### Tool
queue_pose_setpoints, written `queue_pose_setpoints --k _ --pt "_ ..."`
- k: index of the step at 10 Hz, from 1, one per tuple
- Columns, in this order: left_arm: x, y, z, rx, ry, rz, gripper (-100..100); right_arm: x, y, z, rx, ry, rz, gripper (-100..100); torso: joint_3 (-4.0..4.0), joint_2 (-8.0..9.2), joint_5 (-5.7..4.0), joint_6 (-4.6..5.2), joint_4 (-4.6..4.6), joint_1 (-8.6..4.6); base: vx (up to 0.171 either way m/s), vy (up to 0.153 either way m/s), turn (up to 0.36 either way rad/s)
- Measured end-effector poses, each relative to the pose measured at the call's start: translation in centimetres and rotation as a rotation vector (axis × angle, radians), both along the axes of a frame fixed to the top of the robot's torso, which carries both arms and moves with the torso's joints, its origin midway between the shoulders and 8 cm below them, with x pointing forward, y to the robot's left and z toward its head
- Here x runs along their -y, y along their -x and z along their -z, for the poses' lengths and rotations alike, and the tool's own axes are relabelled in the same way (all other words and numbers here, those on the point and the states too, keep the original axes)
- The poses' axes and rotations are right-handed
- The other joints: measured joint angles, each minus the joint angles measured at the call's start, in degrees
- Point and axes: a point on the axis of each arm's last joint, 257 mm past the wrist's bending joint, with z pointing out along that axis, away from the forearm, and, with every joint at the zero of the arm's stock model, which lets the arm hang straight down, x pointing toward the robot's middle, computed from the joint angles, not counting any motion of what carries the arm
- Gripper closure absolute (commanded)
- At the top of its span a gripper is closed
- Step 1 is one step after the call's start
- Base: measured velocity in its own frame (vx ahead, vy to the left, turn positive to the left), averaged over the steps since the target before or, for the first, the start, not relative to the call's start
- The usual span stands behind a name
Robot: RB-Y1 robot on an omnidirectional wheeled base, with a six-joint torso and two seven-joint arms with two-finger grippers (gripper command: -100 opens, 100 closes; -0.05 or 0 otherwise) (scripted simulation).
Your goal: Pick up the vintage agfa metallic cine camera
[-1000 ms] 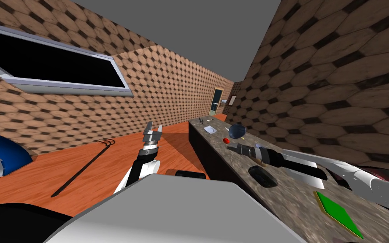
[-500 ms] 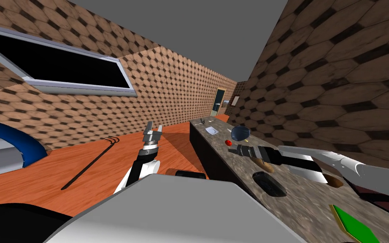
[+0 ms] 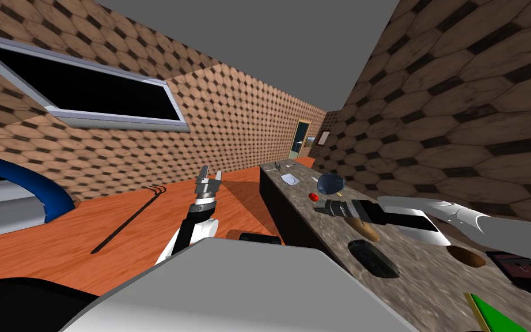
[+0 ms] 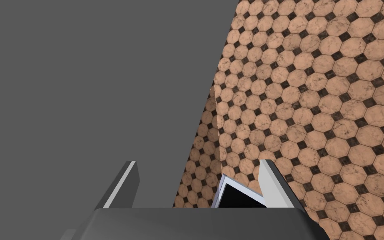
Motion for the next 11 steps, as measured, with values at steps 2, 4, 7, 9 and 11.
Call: queue_pose_setpoints --k 2,4,7,9,11 --pt "0.0 0.0 0.0 0.0 0.0 0.0 0 0.7 0.4 0.6 -0.027 0.043 -0.014 -100 0.03 0.05 0.01 -0.01 0.01 0.03 0.009 -0.015 0.037" --pt "0.0 0.0 0.0 0.0 0.0 0.0 0 1.6 1.0 1.3 -0.062 0.092 -0.028 -100 0.04 0.07 0.0 0.0 0.02 0.0 0.006 -0.024 0.034" --pt "0.0 0.0 0.0 0.0 0.0 0.0 0 3.4 2.5 2.3 -0.126 0.179 -0.047 -100 0.07 0.12 -0.02 0.01 0.03 -0.07 -0.011 -0.049 0.021" --pt "0.0 0.0 0.0 0.0 0.0 0.0 0 5.7 4.3 3.4 -0.192 0.257 -0.062 -100 0.17 0.29 -0.06 0.03 0.07 -0.21 -0.065 -0.076 -0.02" --pt "0.0 0.0 0.0 0.0 0.0 0.0 0 7.5 5.9 4.4 -0.253 0.318 -0.072 -100 0.28 0.47 -0.09 0.05 0.12 -0.34 -0.105 -0.121 -0.063"
